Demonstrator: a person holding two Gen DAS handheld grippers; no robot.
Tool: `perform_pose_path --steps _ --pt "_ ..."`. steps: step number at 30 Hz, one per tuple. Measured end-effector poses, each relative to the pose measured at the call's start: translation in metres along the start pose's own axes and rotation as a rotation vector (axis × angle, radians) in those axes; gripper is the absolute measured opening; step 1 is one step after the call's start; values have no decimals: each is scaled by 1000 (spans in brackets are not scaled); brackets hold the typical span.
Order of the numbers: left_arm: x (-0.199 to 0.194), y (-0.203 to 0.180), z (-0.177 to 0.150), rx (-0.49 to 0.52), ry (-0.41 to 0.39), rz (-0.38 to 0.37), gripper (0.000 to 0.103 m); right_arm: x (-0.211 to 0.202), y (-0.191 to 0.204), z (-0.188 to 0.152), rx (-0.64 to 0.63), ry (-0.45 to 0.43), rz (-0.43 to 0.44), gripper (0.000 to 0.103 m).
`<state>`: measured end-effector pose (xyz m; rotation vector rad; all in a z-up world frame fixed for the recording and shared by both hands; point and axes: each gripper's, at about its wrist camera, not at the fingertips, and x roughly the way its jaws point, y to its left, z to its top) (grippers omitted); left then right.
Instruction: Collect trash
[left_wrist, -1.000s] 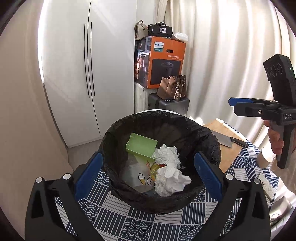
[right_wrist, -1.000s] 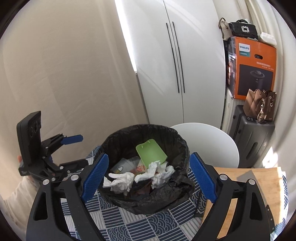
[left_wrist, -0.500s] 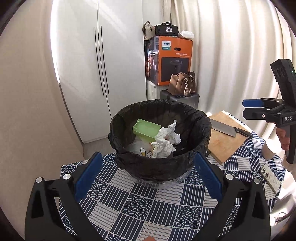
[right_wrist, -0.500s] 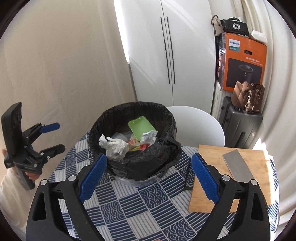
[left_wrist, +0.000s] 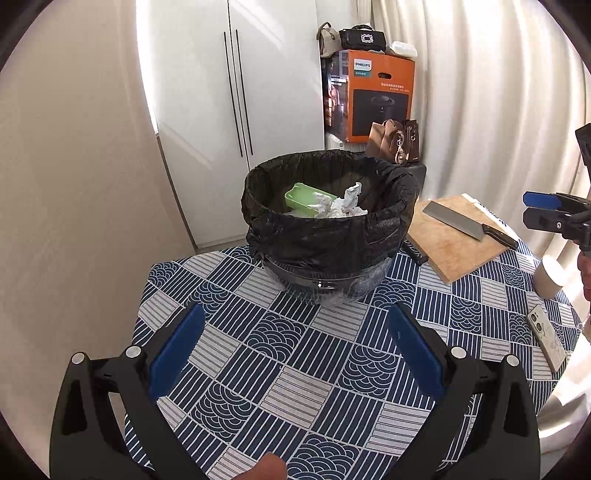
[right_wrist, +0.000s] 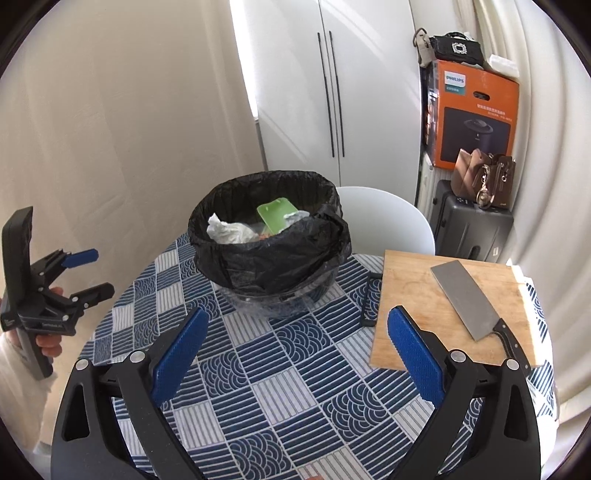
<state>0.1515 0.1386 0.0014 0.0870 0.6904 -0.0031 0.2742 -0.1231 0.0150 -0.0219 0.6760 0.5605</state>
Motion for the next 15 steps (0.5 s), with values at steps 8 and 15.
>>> perform_pose_path --steps 8,15 --pt "-28 -16 -31 -59 6 34 97 -13 -6 -43 -8 50 10 94" --pt "-41 -25 -54 -111 20 55 97 -21 -7 -74 -25 69 4 94"
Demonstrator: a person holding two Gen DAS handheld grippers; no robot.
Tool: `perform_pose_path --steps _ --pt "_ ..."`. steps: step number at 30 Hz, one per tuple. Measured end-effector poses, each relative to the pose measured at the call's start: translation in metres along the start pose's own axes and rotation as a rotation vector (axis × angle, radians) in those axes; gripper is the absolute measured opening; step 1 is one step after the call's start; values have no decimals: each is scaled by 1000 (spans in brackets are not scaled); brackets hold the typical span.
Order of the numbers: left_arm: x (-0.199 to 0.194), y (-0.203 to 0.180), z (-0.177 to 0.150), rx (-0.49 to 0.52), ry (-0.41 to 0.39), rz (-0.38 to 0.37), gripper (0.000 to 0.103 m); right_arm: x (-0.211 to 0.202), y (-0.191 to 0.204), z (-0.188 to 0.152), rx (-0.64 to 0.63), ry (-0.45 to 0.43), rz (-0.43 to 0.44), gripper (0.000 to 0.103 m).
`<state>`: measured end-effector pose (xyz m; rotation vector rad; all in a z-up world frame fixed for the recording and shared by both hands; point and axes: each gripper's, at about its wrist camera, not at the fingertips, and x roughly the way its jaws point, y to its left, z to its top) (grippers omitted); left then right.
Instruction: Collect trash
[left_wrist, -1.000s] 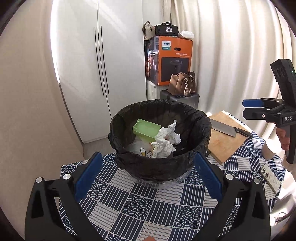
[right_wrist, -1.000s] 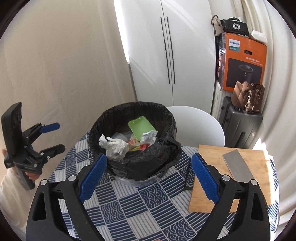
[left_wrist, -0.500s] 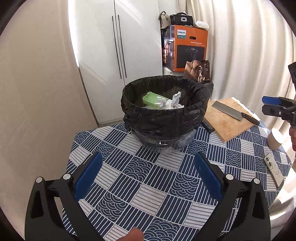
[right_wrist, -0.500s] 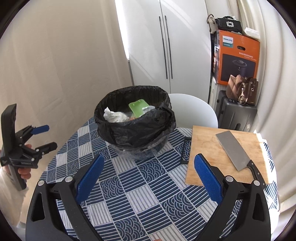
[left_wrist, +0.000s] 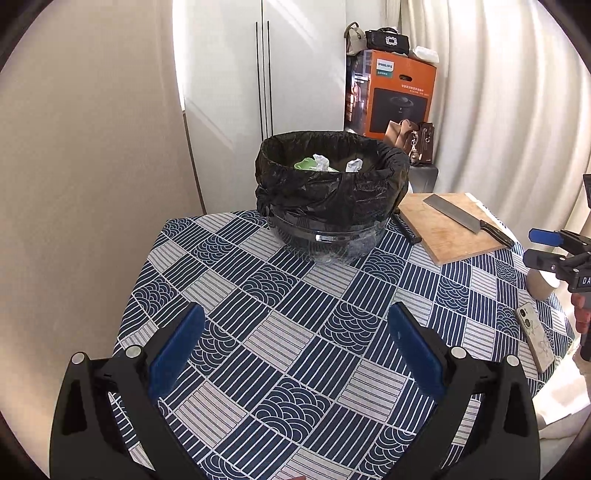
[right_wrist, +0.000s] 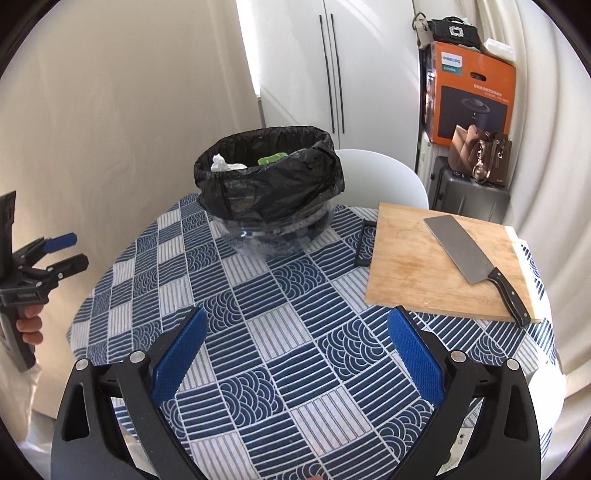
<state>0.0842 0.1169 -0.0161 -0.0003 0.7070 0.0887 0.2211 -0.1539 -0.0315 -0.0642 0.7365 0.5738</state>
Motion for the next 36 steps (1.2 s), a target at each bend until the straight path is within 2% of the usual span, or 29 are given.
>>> perform_pose_path --steps 6,14,36 --pt "-7 -1 -11 -34 2 -6 97 -4 3 -9 -20 0 13 94" --pt "-6 2 -18 -14 15 11 97 -4 5 -9 -25 -12 -8 94" --pt "2 -4 -19 15 33 -3 97 -8 3 -8 -37 -8 -37 94"
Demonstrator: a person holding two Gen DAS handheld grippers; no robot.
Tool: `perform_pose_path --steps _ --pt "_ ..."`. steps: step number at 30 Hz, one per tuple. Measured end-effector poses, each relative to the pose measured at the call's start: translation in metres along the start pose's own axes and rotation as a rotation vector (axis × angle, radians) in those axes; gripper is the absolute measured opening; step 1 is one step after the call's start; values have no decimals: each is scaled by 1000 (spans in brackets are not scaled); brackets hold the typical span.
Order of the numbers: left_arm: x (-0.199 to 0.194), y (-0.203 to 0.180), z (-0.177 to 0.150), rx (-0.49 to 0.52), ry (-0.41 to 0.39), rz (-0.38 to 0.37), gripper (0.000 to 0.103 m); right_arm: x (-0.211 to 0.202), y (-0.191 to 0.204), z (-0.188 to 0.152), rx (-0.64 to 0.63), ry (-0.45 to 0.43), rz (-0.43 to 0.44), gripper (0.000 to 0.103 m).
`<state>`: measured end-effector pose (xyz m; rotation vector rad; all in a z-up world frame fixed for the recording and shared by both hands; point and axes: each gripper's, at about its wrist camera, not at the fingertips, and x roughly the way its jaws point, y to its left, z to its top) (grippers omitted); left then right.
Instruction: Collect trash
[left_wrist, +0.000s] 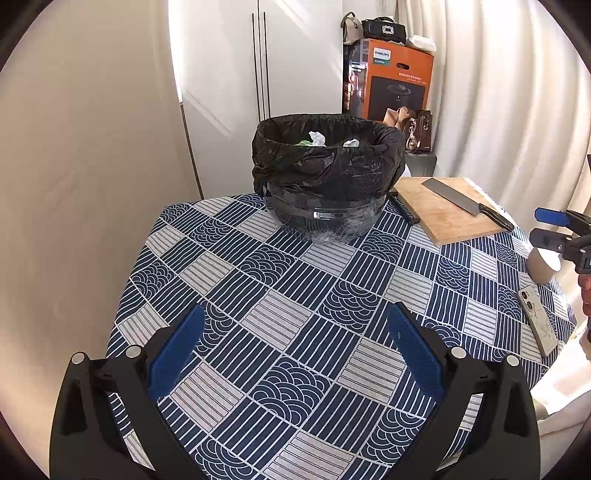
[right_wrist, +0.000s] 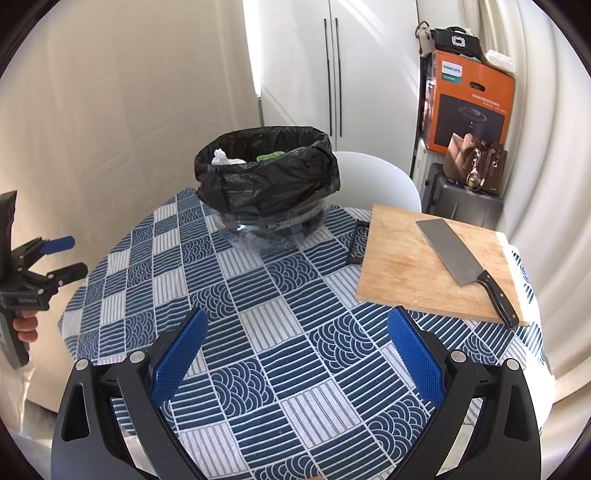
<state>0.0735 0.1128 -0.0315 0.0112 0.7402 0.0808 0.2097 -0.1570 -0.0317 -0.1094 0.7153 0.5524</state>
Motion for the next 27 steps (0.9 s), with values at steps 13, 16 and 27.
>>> perform_pose_path --steps 13,16,27 --pt "-5 -2 -1 19 -11 21 97 -6 -2 -3 1 -7 -5 94" --pt "-6 -2 -1 16 -10 24 97 -6 -3 -5 -2 -5 -7 94" --pt "-8 -2 -3 15 -11 36 97 -6 -5 -6 6 -4 -6 94"
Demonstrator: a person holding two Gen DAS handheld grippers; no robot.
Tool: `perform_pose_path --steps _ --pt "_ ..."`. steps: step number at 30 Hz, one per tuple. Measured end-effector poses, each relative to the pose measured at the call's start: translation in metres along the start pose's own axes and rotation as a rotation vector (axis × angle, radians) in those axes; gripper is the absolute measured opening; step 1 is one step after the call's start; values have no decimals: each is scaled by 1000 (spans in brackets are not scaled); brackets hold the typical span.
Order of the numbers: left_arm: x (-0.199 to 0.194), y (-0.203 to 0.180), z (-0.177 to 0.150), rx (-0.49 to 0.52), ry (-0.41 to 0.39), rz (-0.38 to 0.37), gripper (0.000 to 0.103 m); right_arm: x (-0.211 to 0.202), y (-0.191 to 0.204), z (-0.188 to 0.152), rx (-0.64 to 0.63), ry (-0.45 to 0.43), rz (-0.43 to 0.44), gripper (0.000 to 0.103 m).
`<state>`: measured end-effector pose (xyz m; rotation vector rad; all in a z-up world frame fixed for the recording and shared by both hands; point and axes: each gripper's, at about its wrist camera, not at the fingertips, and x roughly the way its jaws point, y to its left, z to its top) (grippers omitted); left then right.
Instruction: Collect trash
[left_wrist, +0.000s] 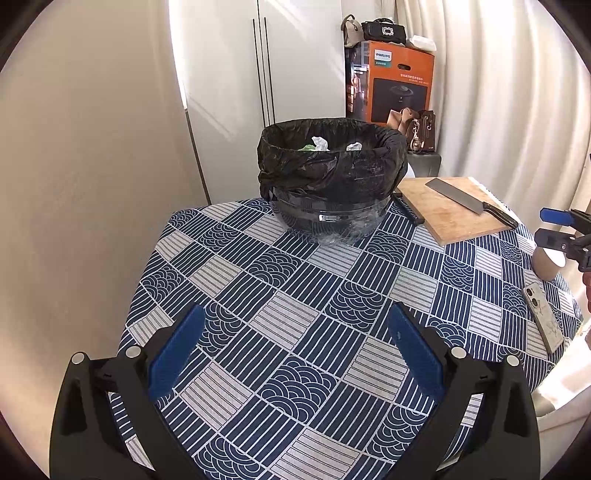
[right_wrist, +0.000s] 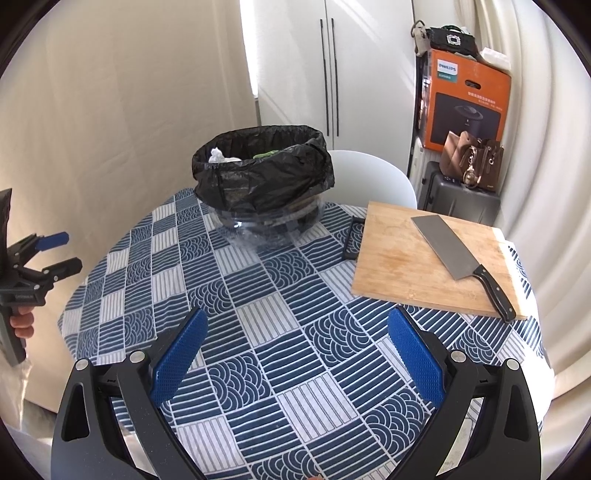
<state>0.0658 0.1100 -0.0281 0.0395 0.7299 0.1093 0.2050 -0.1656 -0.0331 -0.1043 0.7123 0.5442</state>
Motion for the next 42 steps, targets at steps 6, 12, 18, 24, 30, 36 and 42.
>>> perform_pose_path --steps 6,12,18,24,30,36,42 --pt "1 1 -2 -6 10 2 97 -2 1 3 0 -9 2 94" --pt "1 4 -2 -10 6 3 97 -2 2 4 -4 -9 -1 94" --pt "0 5 -2 -12 4 4 97 -1 5 4 -14 -6 -5 94" --pt "0 6 -2 -15 5 4 97 -2 7 3 -19 -2 2 94" --pt "-1 6 -5 -22 6 4 97 -2 10 1 -35 1 1 94" --pt "-1 7 -7 -35 2 14 97 -2 11 -2 -34 8 5 94" --pt "-1 10 -9 -52 7 12 97 -2 11 -5 -36 13 4 94"
